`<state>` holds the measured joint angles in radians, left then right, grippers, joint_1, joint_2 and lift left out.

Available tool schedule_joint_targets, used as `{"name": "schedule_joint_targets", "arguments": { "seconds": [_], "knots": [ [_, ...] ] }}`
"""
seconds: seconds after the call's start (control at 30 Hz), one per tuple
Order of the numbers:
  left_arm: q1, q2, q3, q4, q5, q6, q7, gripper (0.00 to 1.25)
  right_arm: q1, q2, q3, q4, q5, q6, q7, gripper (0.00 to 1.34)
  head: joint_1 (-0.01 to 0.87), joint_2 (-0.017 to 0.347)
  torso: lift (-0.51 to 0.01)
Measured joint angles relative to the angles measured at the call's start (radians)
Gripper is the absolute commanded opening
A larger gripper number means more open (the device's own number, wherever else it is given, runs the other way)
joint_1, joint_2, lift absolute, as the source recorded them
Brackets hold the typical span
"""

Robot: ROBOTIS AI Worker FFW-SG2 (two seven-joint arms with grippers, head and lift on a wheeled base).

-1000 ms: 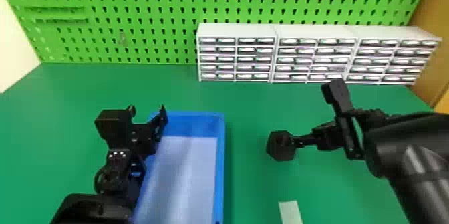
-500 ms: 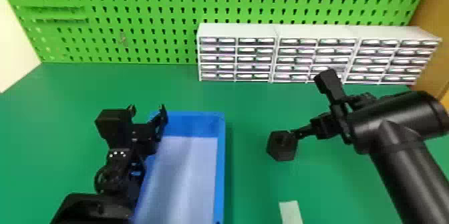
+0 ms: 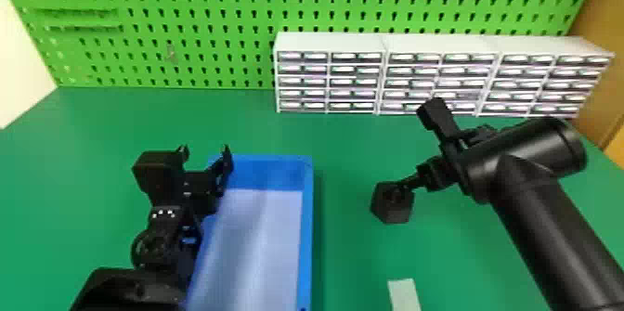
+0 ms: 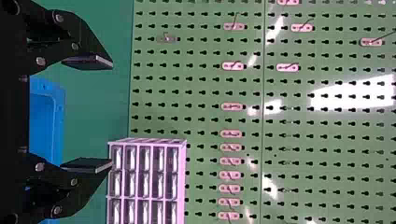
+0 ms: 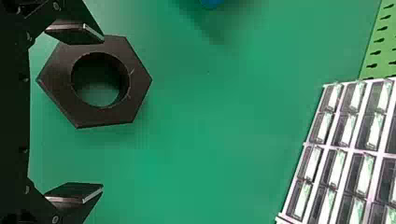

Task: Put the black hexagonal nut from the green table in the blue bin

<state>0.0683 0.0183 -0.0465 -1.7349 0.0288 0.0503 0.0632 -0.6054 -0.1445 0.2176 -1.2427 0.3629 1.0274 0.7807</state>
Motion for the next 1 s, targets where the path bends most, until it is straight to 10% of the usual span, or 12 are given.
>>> {"name": "schedule_joint_targets", "arguments": {
  "seconds": [1.0],
  "knots": [
    [-0.013,0.000,-0.003,0.001,-0.010,-0.001,0.000,0.74,-0.140,0.017,0.087,0.285,0.078,-0.081,-0.002,1.16,0.657,0.057,-0.095]
  ]
}}
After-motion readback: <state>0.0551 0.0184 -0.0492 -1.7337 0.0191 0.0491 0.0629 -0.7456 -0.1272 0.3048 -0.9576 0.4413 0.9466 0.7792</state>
